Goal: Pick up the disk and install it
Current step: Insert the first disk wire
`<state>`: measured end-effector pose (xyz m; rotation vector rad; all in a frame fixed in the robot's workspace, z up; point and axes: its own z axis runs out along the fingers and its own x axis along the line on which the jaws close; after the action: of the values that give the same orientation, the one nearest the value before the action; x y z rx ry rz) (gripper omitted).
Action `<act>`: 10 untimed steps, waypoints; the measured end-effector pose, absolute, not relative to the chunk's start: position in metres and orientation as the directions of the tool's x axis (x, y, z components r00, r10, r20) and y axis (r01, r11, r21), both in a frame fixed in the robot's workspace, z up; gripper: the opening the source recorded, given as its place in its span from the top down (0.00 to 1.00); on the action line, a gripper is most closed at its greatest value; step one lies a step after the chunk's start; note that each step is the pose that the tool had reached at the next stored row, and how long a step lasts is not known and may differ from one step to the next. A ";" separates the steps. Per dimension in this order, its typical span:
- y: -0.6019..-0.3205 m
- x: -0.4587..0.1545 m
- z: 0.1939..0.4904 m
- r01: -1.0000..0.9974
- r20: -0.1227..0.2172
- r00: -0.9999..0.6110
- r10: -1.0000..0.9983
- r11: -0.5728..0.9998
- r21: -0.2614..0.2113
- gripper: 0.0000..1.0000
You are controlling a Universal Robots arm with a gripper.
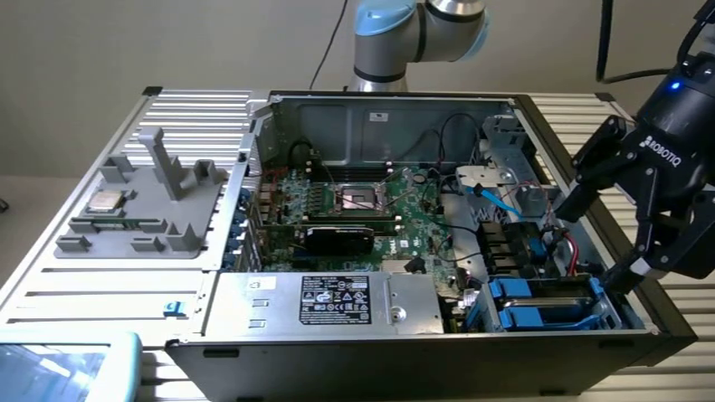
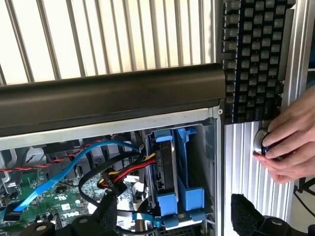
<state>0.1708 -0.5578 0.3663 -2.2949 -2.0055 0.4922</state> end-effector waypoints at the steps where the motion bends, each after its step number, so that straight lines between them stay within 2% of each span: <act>1: -0.558 0.171 0.366 0.956 -0.204 0.106 0.973 -0.156 -0.247 0.01; 10: -0.558 0.171 0.366 0.956 -0.207 0.106 0.973 -0.156 -0.247 0.01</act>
<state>0.1708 -0.5577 0.3664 -2.2979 -2.0066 0.4979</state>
